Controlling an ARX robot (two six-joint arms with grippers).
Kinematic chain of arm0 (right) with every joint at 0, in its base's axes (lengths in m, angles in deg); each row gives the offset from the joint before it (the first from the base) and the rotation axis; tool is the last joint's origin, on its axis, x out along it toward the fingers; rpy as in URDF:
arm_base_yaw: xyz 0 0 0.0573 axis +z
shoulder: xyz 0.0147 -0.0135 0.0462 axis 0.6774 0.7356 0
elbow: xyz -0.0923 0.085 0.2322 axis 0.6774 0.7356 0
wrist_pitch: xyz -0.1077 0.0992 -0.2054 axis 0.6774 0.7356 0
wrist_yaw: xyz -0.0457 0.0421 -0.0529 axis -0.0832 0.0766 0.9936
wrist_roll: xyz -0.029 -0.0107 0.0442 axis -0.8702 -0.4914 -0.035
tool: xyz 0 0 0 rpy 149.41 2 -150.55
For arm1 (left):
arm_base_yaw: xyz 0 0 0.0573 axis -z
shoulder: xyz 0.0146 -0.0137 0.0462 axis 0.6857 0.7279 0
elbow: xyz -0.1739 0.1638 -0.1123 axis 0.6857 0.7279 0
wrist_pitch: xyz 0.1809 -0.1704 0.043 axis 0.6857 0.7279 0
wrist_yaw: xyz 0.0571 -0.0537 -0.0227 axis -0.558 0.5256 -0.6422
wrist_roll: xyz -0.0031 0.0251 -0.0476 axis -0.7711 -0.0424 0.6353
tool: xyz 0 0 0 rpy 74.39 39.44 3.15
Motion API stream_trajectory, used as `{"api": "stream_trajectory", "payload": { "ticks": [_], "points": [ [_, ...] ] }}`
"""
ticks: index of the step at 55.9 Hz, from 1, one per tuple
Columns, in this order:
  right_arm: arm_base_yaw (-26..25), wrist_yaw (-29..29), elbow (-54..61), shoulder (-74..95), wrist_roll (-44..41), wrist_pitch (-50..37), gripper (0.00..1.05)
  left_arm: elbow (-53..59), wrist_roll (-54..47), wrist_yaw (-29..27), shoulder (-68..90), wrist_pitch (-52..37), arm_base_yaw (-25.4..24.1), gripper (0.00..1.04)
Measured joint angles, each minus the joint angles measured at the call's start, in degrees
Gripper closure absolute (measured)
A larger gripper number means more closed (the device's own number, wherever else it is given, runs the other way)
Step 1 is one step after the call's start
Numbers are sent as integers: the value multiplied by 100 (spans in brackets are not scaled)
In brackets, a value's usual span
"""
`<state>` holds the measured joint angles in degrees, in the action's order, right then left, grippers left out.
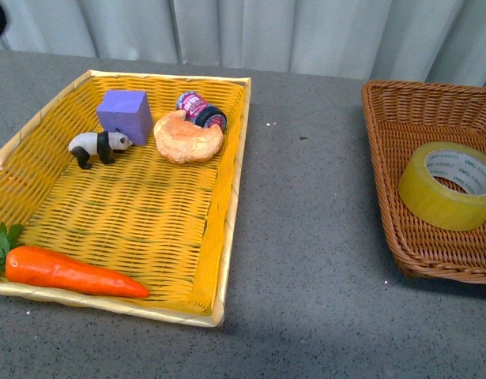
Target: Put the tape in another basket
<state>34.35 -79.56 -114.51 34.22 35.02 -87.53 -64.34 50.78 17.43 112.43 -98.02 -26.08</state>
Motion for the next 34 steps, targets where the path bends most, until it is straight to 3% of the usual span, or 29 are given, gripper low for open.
{"api": "stream_trajectory", "payload": {
  "ticks": [6, 18, 20, 31, 34],
  "points": [
    [105, 105, 647, -426, 68, -708, 61, 619, -581, 229, -459, -201, -227, 64],
    [328, 258, 1683, -1335, 96, -831, 98, 1622, -883, 581, -1270, -289, -647, 100],
    [352, 280, 1801, -1443, 96, -831, 104, 1768, -903, 640, -1421, -289, -706, 101],
    [450, 437, 2531, -1965, 109, -1088, 104, 2371, -951, 935, -2186, -160, -962, 101],
    [612, 699, 2691, -2107, 114, -1021, 104, 2490, -955, 979, -2365, -98, -1021, 101]
  ]
}}
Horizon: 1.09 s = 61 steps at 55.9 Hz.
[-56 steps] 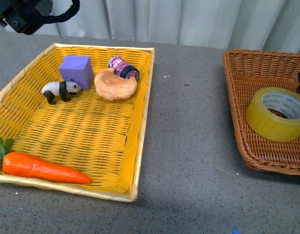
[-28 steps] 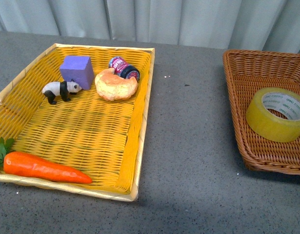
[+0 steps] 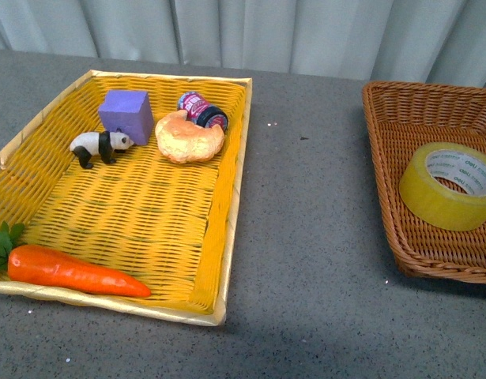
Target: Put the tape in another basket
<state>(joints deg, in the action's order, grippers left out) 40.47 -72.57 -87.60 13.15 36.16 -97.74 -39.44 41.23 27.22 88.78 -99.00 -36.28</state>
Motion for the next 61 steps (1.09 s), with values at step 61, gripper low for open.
{"api": "stream_trajectory", "payload": {
  "ticks": [61],
  "points": [
    [203, 55, 964, -4767, 0, 3654, 104, 927, -15, 669, -3985, 2907, -686, 101]
  ]
}}
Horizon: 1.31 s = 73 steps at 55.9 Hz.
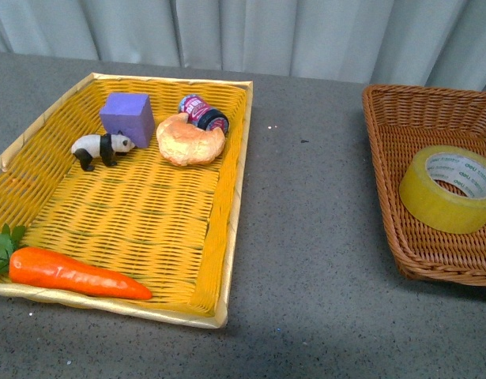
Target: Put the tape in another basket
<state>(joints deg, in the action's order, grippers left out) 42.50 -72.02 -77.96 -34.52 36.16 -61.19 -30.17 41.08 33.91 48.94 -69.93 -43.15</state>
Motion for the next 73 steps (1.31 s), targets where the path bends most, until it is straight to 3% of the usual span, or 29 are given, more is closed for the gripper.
{"api": "stream_trajectory", "payload": {
  "ticks": [40, 46, 50, 62, 73],
  "points": [
    [0, -2, 2, -1572, 0, 1530, 104, 0, 0, 0, -1388, 1375, 0, 101],
    [0, 0, 2, -1746, 0, 1703, 104, 0, -2, 11, -2216, 2321, 0, 101],
    [0, -13, 0, -2409, 0, 2581, 104, 0, -2, 13, -2343, 2361, 0, 101],
    [-2, -4, -2, -2677, 0, 2682, 104, 0, 0, 9, -2352, 2376, 0, 101],
    [-2, -7, -2, -2680, 0, 2682, 72, 0, 0, 9, -2352, 2376, 0, 68]
  ]
}}
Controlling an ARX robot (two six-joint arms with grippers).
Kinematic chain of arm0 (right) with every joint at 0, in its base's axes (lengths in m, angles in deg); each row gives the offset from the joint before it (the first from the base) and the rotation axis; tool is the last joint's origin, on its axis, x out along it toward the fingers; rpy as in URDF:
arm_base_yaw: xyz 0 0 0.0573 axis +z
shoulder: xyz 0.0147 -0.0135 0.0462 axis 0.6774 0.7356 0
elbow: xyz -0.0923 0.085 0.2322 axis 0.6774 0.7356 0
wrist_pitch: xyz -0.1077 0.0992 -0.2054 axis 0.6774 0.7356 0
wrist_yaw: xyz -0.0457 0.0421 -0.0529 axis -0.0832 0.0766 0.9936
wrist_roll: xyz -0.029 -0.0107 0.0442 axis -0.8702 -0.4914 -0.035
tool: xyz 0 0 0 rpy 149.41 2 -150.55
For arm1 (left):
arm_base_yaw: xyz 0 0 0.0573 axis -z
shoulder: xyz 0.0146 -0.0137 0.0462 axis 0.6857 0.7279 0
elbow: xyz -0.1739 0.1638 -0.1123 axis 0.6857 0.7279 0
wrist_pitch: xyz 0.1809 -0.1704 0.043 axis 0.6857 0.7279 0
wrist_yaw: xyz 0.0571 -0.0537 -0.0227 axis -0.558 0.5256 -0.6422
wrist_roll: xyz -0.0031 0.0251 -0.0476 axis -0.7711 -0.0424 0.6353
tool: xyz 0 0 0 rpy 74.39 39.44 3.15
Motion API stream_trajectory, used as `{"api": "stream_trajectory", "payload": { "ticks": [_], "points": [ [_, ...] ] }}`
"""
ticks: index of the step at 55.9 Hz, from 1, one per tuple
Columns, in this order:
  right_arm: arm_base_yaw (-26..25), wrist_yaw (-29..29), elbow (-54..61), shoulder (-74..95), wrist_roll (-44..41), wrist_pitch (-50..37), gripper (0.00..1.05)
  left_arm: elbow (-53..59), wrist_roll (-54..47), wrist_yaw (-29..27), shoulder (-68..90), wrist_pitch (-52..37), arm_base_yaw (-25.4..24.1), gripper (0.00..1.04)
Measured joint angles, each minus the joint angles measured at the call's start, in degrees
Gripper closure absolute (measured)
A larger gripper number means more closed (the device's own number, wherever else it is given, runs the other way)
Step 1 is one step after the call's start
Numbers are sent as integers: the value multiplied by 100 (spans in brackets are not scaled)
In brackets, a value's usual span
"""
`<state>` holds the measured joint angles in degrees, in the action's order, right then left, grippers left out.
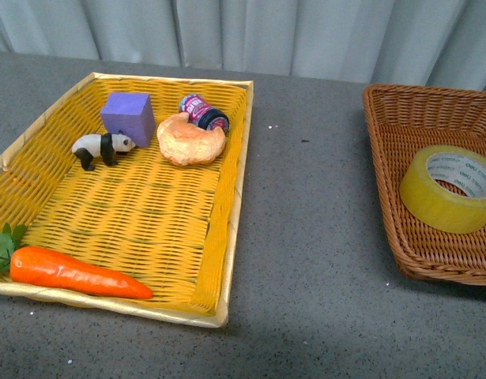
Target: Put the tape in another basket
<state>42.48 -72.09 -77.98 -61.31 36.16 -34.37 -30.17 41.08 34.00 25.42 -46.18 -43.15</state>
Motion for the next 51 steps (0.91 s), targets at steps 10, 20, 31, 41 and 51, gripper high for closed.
{"api": "stream_trajectory", "payload": {
  "ticks": [10, 20, 31, 41, 51],
  "points": [
    [0, 2, 0, 0, 0, 0, 42, 0, 0, 2, 0, 0, 0, 38],
    [0, 2, 0, 0, 0, 0, 12, 0, 0, 0, 0, 0, 0, 7],
    [0, 2, 0, 0, 4, 0, 9, 0, -15, 2, 0, 0, 0, 7],
    [0, 2, 0, 0, 4, 0, 9, 0, -13, 0, 0, 0, 0, 7],
    [0, 2, 0, 0, 4, 0, 9, 0, -13, 0, 0, 0, 0, 7]
  ]
}}
